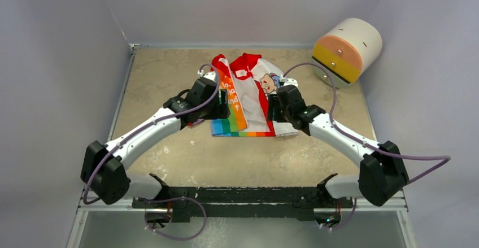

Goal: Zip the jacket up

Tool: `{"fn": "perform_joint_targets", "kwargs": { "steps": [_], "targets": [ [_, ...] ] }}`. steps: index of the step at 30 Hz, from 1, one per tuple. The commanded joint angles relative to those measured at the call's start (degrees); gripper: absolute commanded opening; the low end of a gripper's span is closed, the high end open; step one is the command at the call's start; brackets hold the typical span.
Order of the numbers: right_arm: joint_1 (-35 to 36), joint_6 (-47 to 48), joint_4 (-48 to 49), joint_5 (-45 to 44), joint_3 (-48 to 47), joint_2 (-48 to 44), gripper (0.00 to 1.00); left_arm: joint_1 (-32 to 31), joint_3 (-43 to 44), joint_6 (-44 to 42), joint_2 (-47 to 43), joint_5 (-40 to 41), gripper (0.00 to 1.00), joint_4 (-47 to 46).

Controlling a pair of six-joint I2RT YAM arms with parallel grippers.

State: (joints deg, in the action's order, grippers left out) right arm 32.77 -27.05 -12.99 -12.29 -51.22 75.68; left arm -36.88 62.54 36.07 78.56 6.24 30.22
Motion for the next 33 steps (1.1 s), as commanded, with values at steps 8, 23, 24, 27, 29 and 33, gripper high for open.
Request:
{"fn": "perform_joint_targets", "kwargs": {
  "steps": [8,23,24,27,29,33],
  "targets": [
    [7.14,-4.38,-7.29,-13.50,-4.23,8.93,0.66,-0.10,-3.18,0.24,-11.59,-1.47,0.66,0.46],
    [15.30,-16.24,-23.06,-28.95,-13.32,23.68,0.54,-0.09,-4.35,-4.24,-18.64,0.39,0.66,5.38],
    [15.42,-16.93,-23.75,-29.82,-13.71,24.34,0.53,-0.12,-4.44,-4.33,-18.82,0.40,0.66,5.30],
    [15.48,-18.12,-24.75,-30.72,-14.35,25.46,0.48,-0.12,-5.07,-4.58,-19.10,0.07,0.66,5.05],
    [15.48,-18.99,-25.61,-31.50,-14.86,26.13,0.45,-0.10,-5.20,-4.72,-19.15,0.02,0.66,5.07],
    [15.48,-20.25,-26.61,-32.59,-15.52,26.94,0.30,-0.05,-5.41,-5.13,-19.58,0.53,0.66,5.21]
  ]
}}
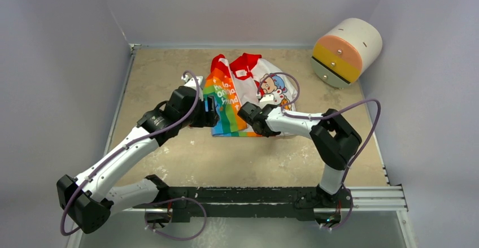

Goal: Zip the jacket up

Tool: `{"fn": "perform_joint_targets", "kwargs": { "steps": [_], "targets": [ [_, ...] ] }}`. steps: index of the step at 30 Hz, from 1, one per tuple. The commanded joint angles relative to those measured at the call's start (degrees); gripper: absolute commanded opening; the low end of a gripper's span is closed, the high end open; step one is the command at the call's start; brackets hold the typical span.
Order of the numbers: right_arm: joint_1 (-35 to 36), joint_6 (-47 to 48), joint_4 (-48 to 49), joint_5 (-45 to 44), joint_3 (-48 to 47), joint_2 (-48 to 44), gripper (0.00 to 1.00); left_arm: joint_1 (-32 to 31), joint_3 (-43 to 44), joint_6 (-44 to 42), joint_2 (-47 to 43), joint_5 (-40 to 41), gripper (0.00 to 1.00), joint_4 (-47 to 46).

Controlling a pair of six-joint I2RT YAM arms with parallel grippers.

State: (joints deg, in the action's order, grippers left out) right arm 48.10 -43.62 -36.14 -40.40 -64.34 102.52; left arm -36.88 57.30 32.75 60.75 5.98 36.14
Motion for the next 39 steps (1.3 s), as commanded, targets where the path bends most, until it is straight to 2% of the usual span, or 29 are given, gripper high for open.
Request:
{"fn": "perform_joint_targets", "kwargs": {
  "steps": [1,4,5,11,18,23,30,34,38,39],
  "targets": [
    [0.16,-3.87,-3.49,-4.65,-2.52,0.13,0.25,-0.11,-0.21,-1.88,-1.92,0.80,0.66,-0.72],
    [0.16,-3.98,-3.63,-4.69,-2.91,-0.14,0.04,-0.12,-0.20,-1.97,-2.28,0.99,0.66,-0.72],
    [0.16,-3.75,-3.44,-4.59,-3.10,-0.51,0.00,-0.12,-0.11,-1.99,-2.34,0.97,0.66,-0.72],
    [0.16,-0.82,0.85,1.01,-2.99,-8.72,0.00,-0.12,0.61,-2.08,-2.48,0.90,0.67,-0.25],
    [0.13,3.13,8.88,16.15,1.05,-20.54,0.00,-0.12,0.96,-2.17,-2.49,0.87,0.66,-0.19],
    [0.07,3.63,16.79,28.73,7.57,-26.22,0.00,-0.11,0.77,-2.00,-2.35,0.54,0.66,-0.84],
    [-0.17,1.31,27.11,42.31,19.62,-27.89,0.00,-0.12,0.21,-1.60,-1.66,-0.45,0.66,-1.85],
    [-0.58,-0.31,30.14,44.33,25.20,-28.32,0.00,-0.10,0.17,-1.64,-1.52,-0.62,0.66,-1.97],
    [-0.72,-1.77,28.27,40.90,27.90,-28.99,0.00,-0.12,-0.12,-1.55,-1.14,-0.74,0.66,-2.40],
    [-0.72,-2.15,26.95,39.12,27.94,-28.99,0.03,-0.11,-0.19,-1.51,-1.02,-0.83,0.66,-2.58]
  ]
}}
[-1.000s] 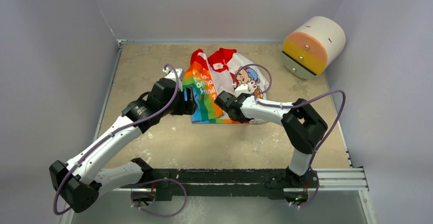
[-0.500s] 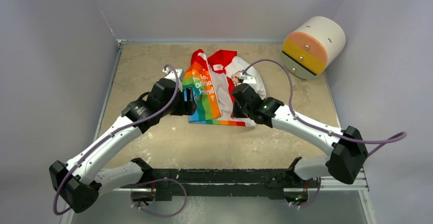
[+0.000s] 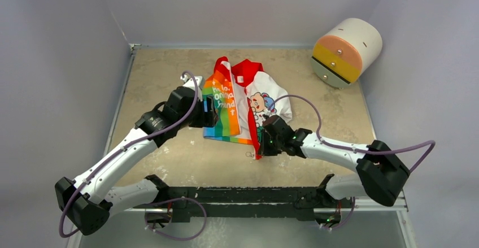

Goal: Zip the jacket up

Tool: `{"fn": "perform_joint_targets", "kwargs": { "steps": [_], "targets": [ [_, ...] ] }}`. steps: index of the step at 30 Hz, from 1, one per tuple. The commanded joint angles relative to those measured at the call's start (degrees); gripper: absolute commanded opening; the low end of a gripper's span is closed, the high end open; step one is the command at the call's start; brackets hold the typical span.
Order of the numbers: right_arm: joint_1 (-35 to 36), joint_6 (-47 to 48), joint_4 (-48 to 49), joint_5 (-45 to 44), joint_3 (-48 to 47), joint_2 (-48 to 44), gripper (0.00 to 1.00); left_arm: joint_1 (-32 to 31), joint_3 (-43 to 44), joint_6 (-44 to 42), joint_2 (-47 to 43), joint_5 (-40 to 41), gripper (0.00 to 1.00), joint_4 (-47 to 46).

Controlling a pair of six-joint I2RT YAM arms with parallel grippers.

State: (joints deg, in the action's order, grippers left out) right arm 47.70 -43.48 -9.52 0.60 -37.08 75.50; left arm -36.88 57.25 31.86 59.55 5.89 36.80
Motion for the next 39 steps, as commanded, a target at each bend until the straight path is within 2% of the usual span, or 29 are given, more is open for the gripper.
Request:
{"fn": "perform_joint_targets", "kwargs": {
  "steps": [1,2,4,6,8,16,31,35,39],
  "targets": [
    [-0.33,-2.50,-0.72,-3.54,0.76,-2.03,0.07,-0.12,-0.19,-0.57,0.33,-0.83,0.66,-3.41],
    [-0.33,-2.75,-1.75,-4.86,0.78,-2.09,0.11,-0.12,-0.21,-0.50,0.49,-0.87,0.66,-3.59],
    [-0.34,-3.40,-3.40,-7.35,0.62,-2.39,0.28,-0.11,-0.37,-0.41,0.84,-1.13,0.66,-3.89],
    [-0.33,-3.85,-5.25,-9.59,0.02,-2.79,0.38,-0.12,-0.23,-0.39,1.15,-1.23,0.66,-4.16],
    [-0.33,-4.35,-7.34,-12.09,-0.77,-3.48,0.42,-0.11,-0.30,-0.39,1.40,-1.23,0.66,-4.35],
    [-0.33,-4.59,-13.72,-21.21,-4.54,-3.01,0.43,-0.07,-0.63,-0.78,1.44,-0.63,0.66,-4.39],
    [0.30,-0.66,-13.06,-17.95,-10.89,3.43,0.43,-0.12,-0.72,-1.72,1.56,-0.11,0.67,-3.29],
    [1.89,-0.48,-16.70,-19.50,-14.82,1.82,0.43,-0.11,-0.77,-2.51,0.70,0.35,0.67,-2.34],
    [6.52,-4.01,-18.83,-20.73,-18.19,0.68,0.44,-0.07,-1.24,-3.23,-0.18,0.79,0.67,-1.09]
  ]
}}
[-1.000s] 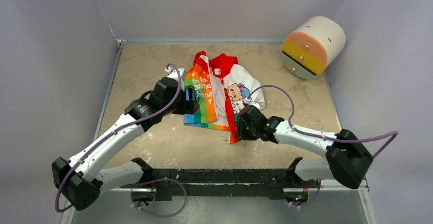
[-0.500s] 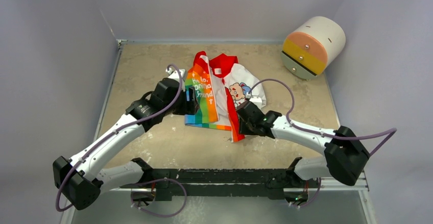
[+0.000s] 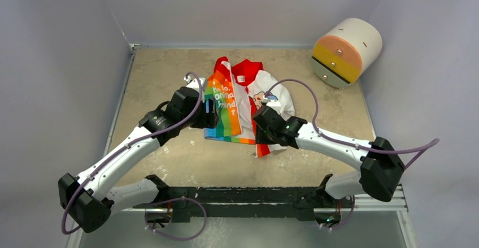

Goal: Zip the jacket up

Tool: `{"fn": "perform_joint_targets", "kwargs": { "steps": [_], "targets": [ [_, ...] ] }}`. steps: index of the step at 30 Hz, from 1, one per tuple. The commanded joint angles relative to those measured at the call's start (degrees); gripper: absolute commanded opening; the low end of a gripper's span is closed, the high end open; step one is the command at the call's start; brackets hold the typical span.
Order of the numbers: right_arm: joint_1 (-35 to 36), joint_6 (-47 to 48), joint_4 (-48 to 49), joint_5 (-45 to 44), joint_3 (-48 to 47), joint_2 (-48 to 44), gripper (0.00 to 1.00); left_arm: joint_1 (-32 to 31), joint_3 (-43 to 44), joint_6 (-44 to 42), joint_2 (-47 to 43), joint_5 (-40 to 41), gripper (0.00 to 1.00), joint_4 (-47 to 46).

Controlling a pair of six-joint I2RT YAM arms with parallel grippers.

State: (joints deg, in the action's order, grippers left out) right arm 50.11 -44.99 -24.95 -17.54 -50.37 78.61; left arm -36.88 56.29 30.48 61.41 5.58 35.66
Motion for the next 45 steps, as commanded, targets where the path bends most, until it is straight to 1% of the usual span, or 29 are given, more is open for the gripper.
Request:
{"fn": "perform_joint_targets", "kwargs": {
  "steps": [1,8,14,20,29,39,45],
  "targets": [
    [5.29,-3.35,-3.65,-2.80,-5.33,-2.29,0.45,-0.11,-0.58,-1.91,-2.31,1.16,0.67,0.10],
    [9.69,-7.57,-4.15,-2.84,-4.91,2.07,0.46,-0.11,-1.73,-2.87,-2.61,1.32,0.67,0.38],
    [9.92,-10.57,-4.03,-4.52,-1.64,4.09,0.45,-0.11,-2.54,-3.14,-3.04,1.39,0.67,0.41],
    [9.92,-11.75,-5.59,-5.41,-0.54,5.50,0.45,-0.11,-3.01,-3.31,-3.14,0.84,0.67,0.27],
    [9.83,-11.00,-8.38,-9.16,-1.72,6.62,0.44,-0.12,-5.33,-2.78,-3.42,-0.88,0.67,-2.35],
    [9.75,-9.80,-6.48,-10.73,-2.08,9.32,0.43,-0.12,-5.72,-2.62,-3.71,-1.01,0.67,-2.70],
    [9.66,-9.46,-4.98,-10.21,-2.17,10.70,0.43,-0.07,-6.20,-2.38,-4.10,-1.11,0.67,-2.85]
  ]
}}
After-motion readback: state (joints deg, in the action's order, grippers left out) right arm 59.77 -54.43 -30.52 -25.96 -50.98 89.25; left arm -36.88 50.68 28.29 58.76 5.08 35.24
